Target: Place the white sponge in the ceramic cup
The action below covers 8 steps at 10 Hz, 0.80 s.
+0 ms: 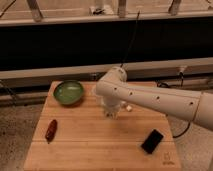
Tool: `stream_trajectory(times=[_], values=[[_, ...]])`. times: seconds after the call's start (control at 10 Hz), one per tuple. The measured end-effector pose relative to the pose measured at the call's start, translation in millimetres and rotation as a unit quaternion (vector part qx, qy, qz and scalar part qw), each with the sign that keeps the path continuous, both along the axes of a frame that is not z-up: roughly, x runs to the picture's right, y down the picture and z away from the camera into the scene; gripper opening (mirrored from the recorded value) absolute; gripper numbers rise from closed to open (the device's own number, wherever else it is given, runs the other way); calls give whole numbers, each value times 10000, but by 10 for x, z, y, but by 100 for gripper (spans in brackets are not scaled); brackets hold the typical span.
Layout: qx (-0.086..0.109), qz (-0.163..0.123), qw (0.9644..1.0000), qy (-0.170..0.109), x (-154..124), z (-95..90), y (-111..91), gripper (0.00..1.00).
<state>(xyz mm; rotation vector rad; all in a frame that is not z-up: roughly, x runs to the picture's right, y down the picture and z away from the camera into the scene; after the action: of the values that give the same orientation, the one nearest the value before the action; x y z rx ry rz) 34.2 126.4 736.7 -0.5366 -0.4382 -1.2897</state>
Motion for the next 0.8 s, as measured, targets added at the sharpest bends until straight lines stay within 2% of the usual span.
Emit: stream_trajectory(times=[0.8], values=[[168, -73, 9997, -158, -44, 191, -541, 1]])
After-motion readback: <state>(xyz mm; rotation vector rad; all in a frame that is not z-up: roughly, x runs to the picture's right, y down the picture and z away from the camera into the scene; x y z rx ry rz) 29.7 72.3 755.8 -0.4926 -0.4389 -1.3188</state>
